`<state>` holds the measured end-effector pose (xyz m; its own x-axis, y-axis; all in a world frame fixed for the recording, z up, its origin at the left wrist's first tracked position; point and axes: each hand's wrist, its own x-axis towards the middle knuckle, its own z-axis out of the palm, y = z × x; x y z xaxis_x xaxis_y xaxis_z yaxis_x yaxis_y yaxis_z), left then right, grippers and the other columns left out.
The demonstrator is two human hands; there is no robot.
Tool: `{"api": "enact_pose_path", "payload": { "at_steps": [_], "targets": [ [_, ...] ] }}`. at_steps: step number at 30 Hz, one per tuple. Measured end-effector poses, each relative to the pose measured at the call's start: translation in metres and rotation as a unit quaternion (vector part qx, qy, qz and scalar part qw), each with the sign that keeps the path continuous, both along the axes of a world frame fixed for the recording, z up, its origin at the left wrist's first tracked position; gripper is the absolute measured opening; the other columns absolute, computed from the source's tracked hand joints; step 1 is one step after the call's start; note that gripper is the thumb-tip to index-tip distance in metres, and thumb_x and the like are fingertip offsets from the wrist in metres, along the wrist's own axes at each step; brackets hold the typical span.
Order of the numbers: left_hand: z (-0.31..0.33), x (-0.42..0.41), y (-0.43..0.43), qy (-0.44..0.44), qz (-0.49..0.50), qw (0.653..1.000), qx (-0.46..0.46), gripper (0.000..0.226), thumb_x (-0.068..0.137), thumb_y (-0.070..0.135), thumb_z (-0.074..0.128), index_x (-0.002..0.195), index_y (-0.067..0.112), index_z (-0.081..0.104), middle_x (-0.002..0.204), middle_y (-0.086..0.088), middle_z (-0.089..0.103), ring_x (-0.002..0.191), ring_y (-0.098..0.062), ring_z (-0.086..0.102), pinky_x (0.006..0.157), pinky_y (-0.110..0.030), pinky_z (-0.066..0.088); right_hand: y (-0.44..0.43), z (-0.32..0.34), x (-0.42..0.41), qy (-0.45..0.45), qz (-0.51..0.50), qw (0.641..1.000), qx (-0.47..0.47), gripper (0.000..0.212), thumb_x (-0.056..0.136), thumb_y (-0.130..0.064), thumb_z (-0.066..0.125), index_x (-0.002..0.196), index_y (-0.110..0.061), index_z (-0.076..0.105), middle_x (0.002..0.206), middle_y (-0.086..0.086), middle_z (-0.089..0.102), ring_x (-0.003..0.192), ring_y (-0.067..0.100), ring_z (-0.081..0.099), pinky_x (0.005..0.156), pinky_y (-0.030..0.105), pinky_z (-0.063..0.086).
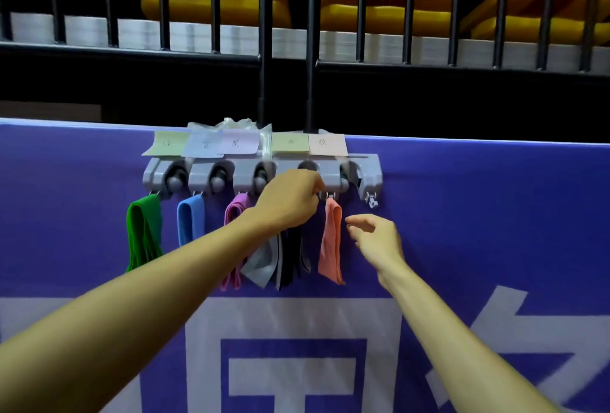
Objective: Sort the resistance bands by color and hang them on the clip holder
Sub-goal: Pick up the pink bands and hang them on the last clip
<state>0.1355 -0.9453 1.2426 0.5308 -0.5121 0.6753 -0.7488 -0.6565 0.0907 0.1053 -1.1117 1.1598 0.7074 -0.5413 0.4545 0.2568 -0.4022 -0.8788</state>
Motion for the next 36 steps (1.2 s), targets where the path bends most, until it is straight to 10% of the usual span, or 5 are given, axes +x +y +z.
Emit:
{"api": "enact_pose_path", "payload": {
  "at_steps": [11, 21, 36],
  "targets": [
    [-0.083, -0.061, 0.095, 0.095, -0.13, 0.959, -0.233, 0.03, 0.082, 0.003, 0.056, 0.1, 0.023, 0.071, 0.092, 0.01, 0.069, 0.088, 0.0, 0.06, 0.079, -0.01, 0.042, 0.063, -0.037, -0.074, 0.008, 0.06, 0.998, -0.034, 0.017, 0.09, -0.003, 0.06, 0.099, -0.012, 0.071, 0.085, 0.001, 0.07, 0.07, 0.008, 0.064, 0.062, 0.019, 0.053],
    [-0.253, -0.069, 0.205, 0.326, -0.07, 0.929, -0.158, 0.025, 0.088, 0.007, 0.056, 0.108, 0.019, 0.065, 0.089, 0.006, 0.066, 0.081, -0.002, 0.059, 0.066, -0.007, 0.042, 0.182, -0.198, -0.085, 0.2, 0.161, 0.966, -0.036, 0.013, 0.091, -0.006, 0.06, 0.099, -0.013, 0.069, 0.089, 0.005, 0.069, 0.074, 0.013, 0.065, 0.062, 0.019, 0.054],
    [-0.525, -0.135, 0.364, 0.656, 0.125, 0.737, -0.108, 0.021, 0.085, 0.008, 0.057, 0.103, 0.018, 0.062, 0.093, -0.001, 0.068, 0.086, -0.017, 0.064, 0.08, -0.03, 0.051, 0.354, -0.425, -0.145, 0.452, 0.187, 0.857, 0.163, 0.016, 0.091, -0.001, 0.057, 0.095, -0.013, 0.066, 0.085, 0.006, 0.065, 0.075, 0.015, 0.061, 0.065, 0.021, 0.051]
  ]
}}
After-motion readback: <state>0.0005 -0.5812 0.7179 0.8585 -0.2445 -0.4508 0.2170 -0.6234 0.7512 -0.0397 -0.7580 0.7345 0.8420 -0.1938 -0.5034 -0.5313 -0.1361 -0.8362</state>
